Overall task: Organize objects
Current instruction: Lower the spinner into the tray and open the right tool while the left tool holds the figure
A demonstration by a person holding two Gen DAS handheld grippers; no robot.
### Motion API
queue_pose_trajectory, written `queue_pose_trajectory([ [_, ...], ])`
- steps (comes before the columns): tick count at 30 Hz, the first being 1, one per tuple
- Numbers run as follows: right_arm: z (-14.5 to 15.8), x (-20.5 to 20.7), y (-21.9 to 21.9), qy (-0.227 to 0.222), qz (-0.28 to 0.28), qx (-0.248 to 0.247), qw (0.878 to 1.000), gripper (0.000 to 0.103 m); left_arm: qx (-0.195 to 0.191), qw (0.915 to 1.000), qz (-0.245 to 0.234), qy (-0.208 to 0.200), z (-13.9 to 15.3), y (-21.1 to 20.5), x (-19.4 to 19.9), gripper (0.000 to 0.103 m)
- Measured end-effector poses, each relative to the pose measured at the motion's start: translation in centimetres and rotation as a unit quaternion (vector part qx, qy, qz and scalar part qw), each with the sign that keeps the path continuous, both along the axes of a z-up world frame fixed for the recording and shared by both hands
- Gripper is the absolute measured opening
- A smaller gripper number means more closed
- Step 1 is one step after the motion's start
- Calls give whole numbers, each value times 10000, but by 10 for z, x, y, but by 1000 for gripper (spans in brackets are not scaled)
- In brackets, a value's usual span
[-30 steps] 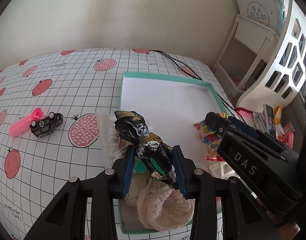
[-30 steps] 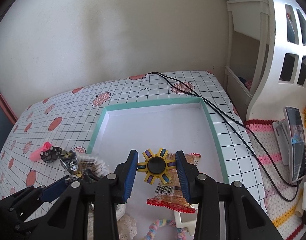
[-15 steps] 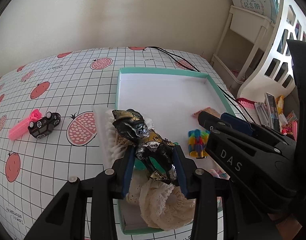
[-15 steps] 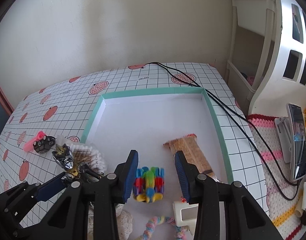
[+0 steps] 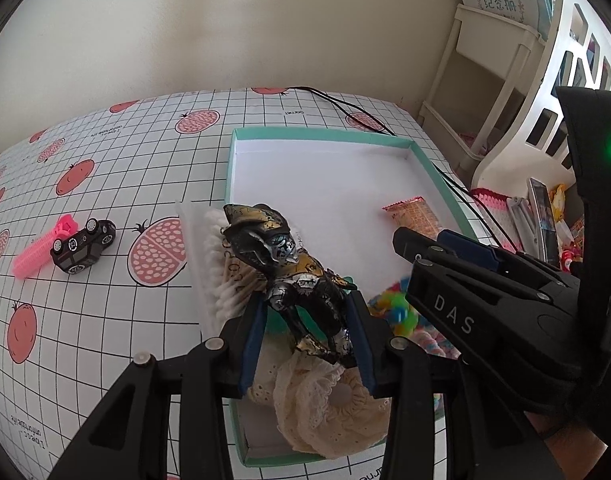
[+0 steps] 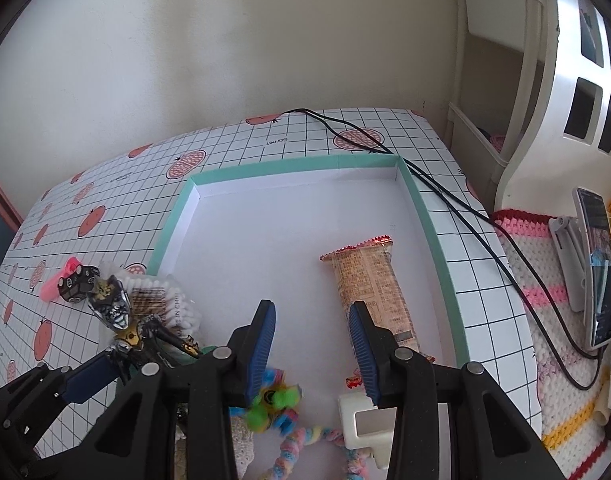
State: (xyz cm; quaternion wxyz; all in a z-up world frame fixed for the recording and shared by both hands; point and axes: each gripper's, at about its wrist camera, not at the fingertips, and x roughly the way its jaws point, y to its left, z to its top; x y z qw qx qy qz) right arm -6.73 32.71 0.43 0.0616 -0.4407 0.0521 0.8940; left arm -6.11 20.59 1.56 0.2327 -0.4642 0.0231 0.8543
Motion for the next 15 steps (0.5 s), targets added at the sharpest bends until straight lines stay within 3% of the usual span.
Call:
queue_pose_trajectory([
  [11, 7, 3, 2, 127, -107, -10, 9999, 43, 122, 9999, 44, -97, 4, -3, -3, 43],
  [15, 11, 4, 3, 200, -168, -44, 9996, 43, 181, 9998, 97, -87, 7, -8, -5, 47],
])
